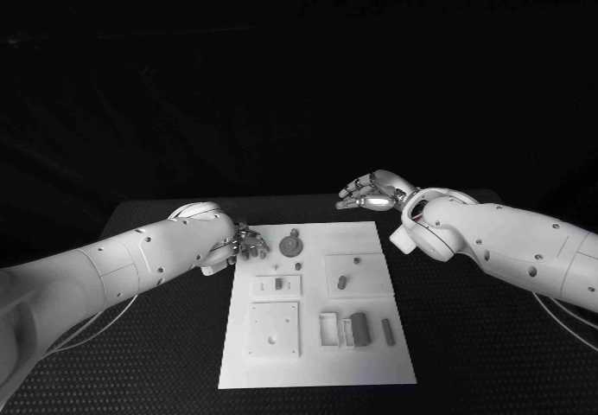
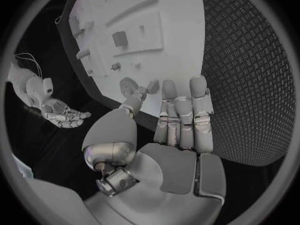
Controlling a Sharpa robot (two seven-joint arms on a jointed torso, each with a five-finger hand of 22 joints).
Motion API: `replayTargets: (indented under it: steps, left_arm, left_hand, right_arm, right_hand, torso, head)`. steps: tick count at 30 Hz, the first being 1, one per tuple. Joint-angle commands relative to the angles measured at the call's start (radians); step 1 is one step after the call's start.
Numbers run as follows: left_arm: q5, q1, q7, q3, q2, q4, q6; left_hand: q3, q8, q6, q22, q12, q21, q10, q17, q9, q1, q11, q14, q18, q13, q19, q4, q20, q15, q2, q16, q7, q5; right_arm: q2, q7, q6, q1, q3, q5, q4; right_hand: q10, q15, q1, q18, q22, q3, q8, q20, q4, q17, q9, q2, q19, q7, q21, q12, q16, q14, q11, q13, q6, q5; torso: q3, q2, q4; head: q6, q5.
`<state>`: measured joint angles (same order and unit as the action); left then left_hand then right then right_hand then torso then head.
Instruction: Assemble the parts on the task board
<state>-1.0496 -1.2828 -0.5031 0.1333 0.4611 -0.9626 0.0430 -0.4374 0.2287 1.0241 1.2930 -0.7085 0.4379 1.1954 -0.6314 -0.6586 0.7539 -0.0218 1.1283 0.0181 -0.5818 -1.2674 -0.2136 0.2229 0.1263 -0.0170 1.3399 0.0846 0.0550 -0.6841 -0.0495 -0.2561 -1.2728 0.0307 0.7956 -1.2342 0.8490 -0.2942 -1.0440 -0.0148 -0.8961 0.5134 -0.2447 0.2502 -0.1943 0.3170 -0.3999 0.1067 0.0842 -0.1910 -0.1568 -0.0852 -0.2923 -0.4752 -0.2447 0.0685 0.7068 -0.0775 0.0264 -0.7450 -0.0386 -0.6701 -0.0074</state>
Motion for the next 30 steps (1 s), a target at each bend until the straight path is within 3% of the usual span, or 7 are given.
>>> replayTargets:
  steps: [1,8,13,27,30]
  left_arm:
    - [0.007,0.0,0.015,0.0,-0.004,0.0,0.007]
    - [0.007,0.0,0.015,0.0,-0.004,-0.002,0.009]
    - [0.007,0.0,0.016,0.0,-0.004,-0.001,0.007]
    - [0.009,0.002,0.02,-0.001,-0.002,-0.005,-0.01]
    - [0.015,0.002,0.021,-0.001,0.0,-0.006,-0.017]
  left_hand:
    - [-0.007,0.005,0.005,0.002,0.0,0.001,0.006,0.002,0.002,0.016,-0.001,0.001,0.031,0.001,-0.006,-0.006,0.002,0.005,0.006,0.006,0.004,-0.004]
    - [-0.018,0.009,0.005,0.008,0.001,0.001,0.008,0.003,0.006,0.047,-0.001,0.003,0.029,0.003,-0.007,-0.036,0.002,0.004,0.042,0.007,0.004,-0.003]
    - [-0.076,0.013,0.006,0.011,0.002,0.001,0.011,0.003,0.008,0.09,-0.001,0.005,0.028,0.005,-0.013,-0.034,0.001,0.004,0.044,0.008,0.004,-0.006]
    - [-0.126,0.028,0.017,0.021,0.0,0.005,0.019,0.002,0.007,0.146,-0.003,0.013,0.027,0.006,-0.022,-0.053,0.003,0.006,0.074,0.015,0.001,-0.005]
    - [-0.155,0.04,0.032,0.024,-0.001,0.008,0.028,0.0,0.003,0.168,-0.008,0.02,0.027,0.007,-0.03,-0.051,0.005,0.01,0.07,0.019,-0.004,-0.006]
  right_arm:
    - [0.001,-0.006,0.012,0.0,0.0,0.0,-0.002]
    - [0.0,-0.006,0.012,0.0,0.0,0.0,-0.001]
    - [0.0,-0.006,0.013,0.0,0.0,0.0,0.0]
    - [0.001,-0.006,0.014,0.001,0.0,0.0,0.001]
    - [0.001,-0.006,0.014,0.001,0.0,0.0,0.001]
  right_hand:
    - [0.002,0.001,0.006,0.015,-0.001,0.0,-0.006,-0.001,0.004,-0.001,0.001,0.001,-0.008,-0.054,0.002,0.006,0.004,0.009,-0.001,0.0,-0.008,-0.002]
    - [0.002,0.001,0.006,0.015,-0.001,0.0,-0.006,-0.001,0.004,-0.001,0.001,0.001,-0.008,-0.054,0.002,0.006,0.004,0.009,-0.001,0.0,-0.008,-0.002]
    - [0.002,0.001,0.006,0.015,-0.001,0.0,-0.006,-0.001,0.004,-0.001,0.001,0.001,-0.008,-0.054,0.002,0.006,0.004,0.009,-0.001,0.0,-0.008,-0.002]
    - [0.002,0.001,0.006,0.015,0.001,0.0,-0.006,-0.001,0.004,-0.001,0.002,0.001,-0.008,-0.054,0.003,0.006,0.004,0.009,-0.001,0.0,-0.008,-0.002]
    - [0.002,0.001,0.006,0.015,0.0,0.0,-0.006,-0.001,0.005,-0.001,0.002,0.001,-0.008,-0.054,0.003,0.006,0.004,0.009,-0.001,0.0,-0.008,-0.002]
  torso:
    - [0.0005,0.0,-0.0003]
    - [0.0003,0.0,0.0006]
    - [0.0004,0.0,0.0004]
    - [-0.0004,0.0,-0.0001]
    - [-0.0004,0.0,0.0]
  head:
    - [0.0,0.0]
    - [0.0,0.0]
    - [0.0,0.0]
    - [-0.002,0.0]
    - [-0.003,0.0]
